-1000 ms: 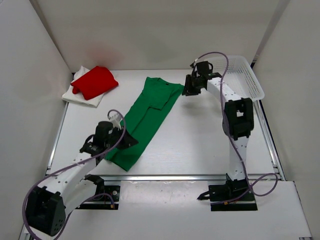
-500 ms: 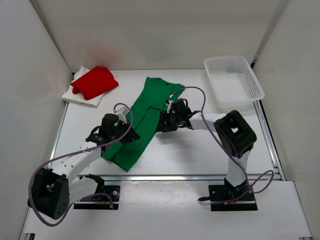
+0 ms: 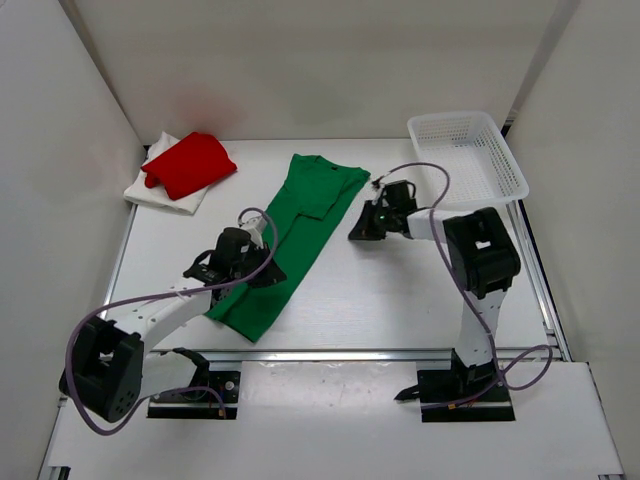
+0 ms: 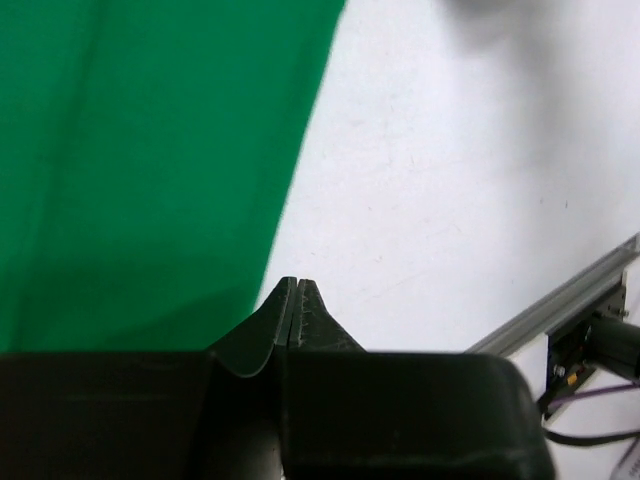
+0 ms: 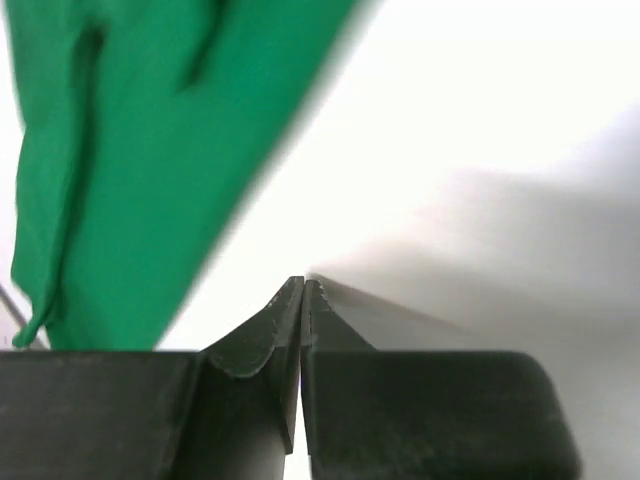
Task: Fold and stack the t-shirts
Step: Rotate the tshirt 90 degrees
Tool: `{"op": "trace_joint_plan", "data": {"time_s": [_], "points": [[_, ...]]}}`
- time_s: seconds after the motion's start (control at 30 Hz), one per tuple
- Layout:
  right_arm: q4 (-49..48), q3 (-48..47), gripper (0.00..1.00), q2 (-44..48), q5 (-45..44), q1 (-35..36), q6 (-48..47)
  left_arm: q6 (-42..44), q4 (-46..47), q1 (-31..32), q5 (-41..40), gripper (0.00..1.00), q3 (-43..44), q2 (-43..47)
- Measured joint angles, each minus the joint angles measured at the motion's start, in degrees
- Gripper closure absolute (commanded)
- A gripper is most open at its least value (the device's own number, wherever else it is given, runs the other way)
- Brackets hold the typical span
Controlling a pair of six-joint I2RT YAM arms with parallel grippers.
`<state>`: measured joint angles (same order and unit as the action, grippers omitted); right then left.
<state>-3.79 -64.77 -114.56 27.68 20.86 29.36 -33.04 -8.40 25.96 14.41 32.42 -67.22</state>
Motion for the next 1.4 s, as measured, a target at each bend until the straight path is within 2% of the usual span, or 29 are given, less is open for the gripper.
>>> {"op": "trace_joint_plan", "data": {"time_s": [0.03, 0.1, 0.17, 0.2, 0.27, 0.33, 0.4, 0.53, 0.57, 0.63, 0.73, 0.87, 0.93, 1.03, 1.1, 1.17, 1.27, 1.4], "points": [[0.7, -0.2, 0.94, 0.0, 0.6, -2.7, -0.7, -0.3, 0.3, 0.9, -0.1, 0.94, 0.0, -0.7], [2.1, -0.8, 0.67, 0.2, 1.8, -6.4, -1.5, -0.6, 0.9, 2.3, -0.3, 0.95, 0.0, -1.9], [3.0, -0.8, 0.55, 1.3, 2.4, -8.8, -2.6, -0.8, 1.0, 3.0, -0.3, 0.94, 0.0, -2.7], [3.5, -0.8, 0.52, 2.0, 2.1, -8.9, -3.1, -0.9, 1.1, 3.0, -0.3, 0.95, 0.0, -2.8], [4.6, -1.2, 0.51, 2.6, 2.0, -7.1, -4.1, -0.9, 1.2, 2.5, -0.4, 0.95, 0.1, -2.8], [5.3, -2.9, 0.53, 1.7, 1.5, -3.4, -4.4, -1.0, 1.2, 2.3, -0.5, 0.96, 0.4, -2.8], [5.6, -5.4, 0.63, -0.2, 1.1, -0.3, -4.3, -0.9, 1.2, 2.3, -0.9, 0.95, 0.8, -2.8], [4.9, -10.8, 0.76, -5.6, 1.2, 4.0, -2.5, -0.8, 1.6, 2.2, -1.0, 0.96, 1.1, -2.7], [4.8, -11.6, 0.79, -6.3, 1.2, 4.2, -2.2, -0.8, 1.6, 2.0, -1.0, 0.95, 1.0, -2.6], [5.0, -13.8, 0.92, -8.2, 1.2, 3.8, -1.4, -0.7, 1.7, 1.4, -1.0, 0.96, 1.0, -2.4], [5.6, -16.2, 1.00, -10.2, 1.9, 2.1, -0.9, -0.3, 1.7, 0.7, -1.0, 0.95, 1.0, -2.4], [9.7, -19.0, 1.00, -11.0, 1.6, -1.4, -2.8, -0.4, 1.9, 1.4, -1.0, 0.93, 1.1, -2.9], [12.7, -21.4, 0.96, -11.6, 1.4, -4.2, -4.2, -0.4, 2.0, 2.4, -1.0, 0.92, 1.1, -3.6], [17.1, -27.0, 0.80, -13.6, 1.0, -9.1, -6.4, -0.4, 1.9, 3.7, -1.0, 0.90, 1.4, -4.8], [18.4, -28.7, 0.66, -13.8, 0.3, -12.1, -7.7, -0.2, 1.4, 4.0, -1.1, 0.85, 1.5, -5.0], [19.0, -28.0, 0.59, -12.4, -0.8, -14.6, -8.5, 0.3, 0.7, 3.9, -2.0, 0.80, 1.5, -4.7], [18.3, -20.5, 0.57, -6.3, -2.6, -15.2, -8.4, 1.2, -0.8, 2.3, -3.2, 0.70, 1.1, -2.8], [14.1, -0.7, 0.57, 9.4, -4.6, -9.0, -6.8, 1.8, -2.3, -2.6, -4.8, 0.57, -2.3, 1.8]]}}
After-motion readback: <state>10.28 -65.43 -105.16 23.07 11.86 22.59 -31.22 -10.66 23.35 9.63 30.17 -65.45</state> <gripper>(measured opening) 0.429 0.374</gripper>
